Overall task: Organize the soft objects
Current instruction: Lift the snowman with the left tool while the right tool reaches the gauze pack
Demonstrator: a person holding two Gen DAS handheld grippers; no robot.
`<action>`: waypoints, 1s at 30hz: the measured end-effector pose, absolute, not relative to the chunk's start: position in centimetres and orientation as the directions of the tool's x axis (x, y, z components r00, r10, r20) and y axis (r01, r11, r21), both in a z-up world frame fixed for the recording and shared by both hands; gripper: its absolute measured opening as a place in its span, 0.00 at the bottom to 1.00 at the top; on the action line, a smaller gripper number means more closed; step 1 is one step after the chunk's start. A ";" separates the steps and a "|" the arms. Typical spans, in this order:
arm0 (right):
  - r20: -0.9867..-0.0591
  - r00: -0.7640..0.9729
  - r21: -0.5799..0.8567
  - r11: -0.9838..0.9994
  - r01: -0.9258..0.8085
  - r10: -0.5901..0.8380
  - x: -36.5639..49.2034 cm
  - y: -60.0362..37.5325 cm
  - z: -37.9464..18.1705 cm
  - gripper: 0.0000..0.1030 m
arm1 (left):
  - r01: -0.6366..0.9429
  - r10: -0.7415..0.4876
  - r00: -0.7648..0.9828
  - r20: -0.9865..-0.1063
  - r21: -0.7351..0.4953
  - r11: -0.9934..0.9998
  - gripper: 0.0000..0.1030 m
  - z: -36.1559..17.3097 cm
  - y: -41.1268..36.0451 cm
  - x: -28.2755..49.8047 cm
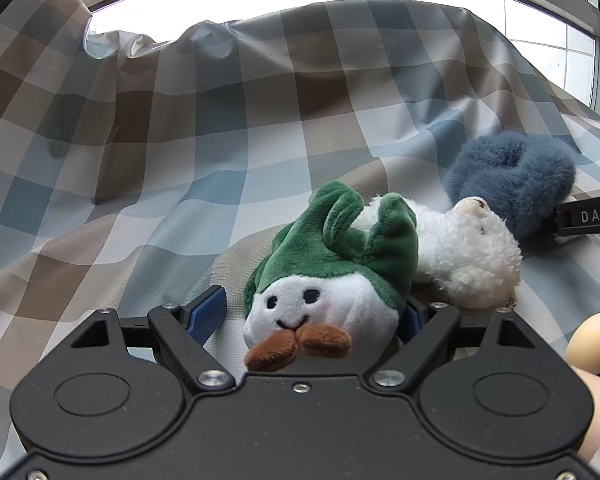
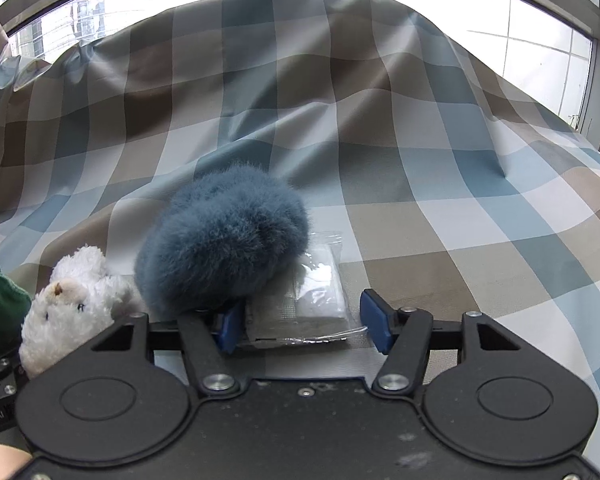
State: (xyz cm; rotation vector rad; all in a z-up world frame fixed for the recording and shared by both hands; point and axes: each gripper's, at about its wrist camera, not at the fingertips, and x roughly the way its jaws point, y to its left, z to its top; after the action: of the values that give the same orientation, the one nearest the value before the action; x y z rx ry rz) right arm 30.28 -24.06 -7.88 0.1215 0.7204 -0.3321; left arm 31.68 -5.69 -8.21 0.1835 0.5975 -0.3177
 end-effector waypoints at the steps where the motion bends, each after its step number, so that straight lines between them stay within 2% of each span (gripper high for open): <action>1: -0.666 0.697 -0.014 0.938 0.345 -0.267 29.8 -24.0 -7.8 0.57 | 0.345 -0.240 0.780 -0.578 0.077 0.935 0.78 -8.2 -5.7 31.7; 3: -0.669 0.688 -0.031 0.935 0.353 -0.281 28.6 -24.0 -7.8 0.57 | 0.351 -0.249 0.779 -0.576 0.070 0.934 0.70 -8.2 -5.6 31.6; 5: -0.679 0.677 -0.035 0.933 0.357 -0.284 27.3 -24.1 -7.6 0.57 | 0.364 -0.269 0.775 -0.572 0.056 0.930 0.58 -8.1 -5.5 31.6; 7: -0.693 0.662 -0.032 0.930 0.367 -0.286 25.7 -24.3 -7.3 0.57 | 0.381 -0.290 0.773 -0.564 0.047 0.923 0.55 -8.1 -5.4 31.4; 14: -0.723 0.625 -0.041 0.922 0.385 -0.293 21.1 -23.7 -6.9 0.58 | 0.388 -0.298 0.771 -0.562 0.044 0.921 0.55 -8.0 -5.4 31.4; 19: -0.760 0.590 -0.017 0.916 0.401 -0.273 20.0 -23.8 -6.3 0.59 | 0.374 -0.251 0.771 -0.585 0.097 0.922 0.55 -7.5 -5.8 31.0; 22: -0.774 0.572 -0.041 0.923 0.382 -0.271 19.6 -23.4 -6.1 0.59 | 0.338 -0.238 0.732 -0.639 0.038 0.940 0.55 -6.9 -4.6 30.5; 24: -0.779 0.565 -0.051 0.925 0.378 -0.273 19.5 -23.3 -6.1 0.63 | 0.317 -0.239 0.701 -0.672 -0.007 0.949 0.55 -6.4 -3.7 30.0; 27: -0.779 0.565 -0.039 0.921 0.388 -0.271 19.2 -23.5 -6.2 0.65 | 0.313 -0.193 0.703 -0.684 0.053 0.948 0.57 -6.3 -3.4 28.3; 30: -0.779 0.567 -0.032 0.921 0.389 -0.267 19.2 -23.6 -6.3 0.65 | 0.332 -0.164 0.743 -0.649 0.145 0.932 0.67 -6.5 -3.6 26.5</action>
State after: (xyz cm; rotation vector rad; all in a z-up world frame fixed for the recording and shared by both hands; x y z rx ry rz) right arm 19.19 -23.63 -6.25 0.1488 0.8879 -0.3870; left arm 26.49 -3.61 -6.55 0.2600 0.6815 -0.2752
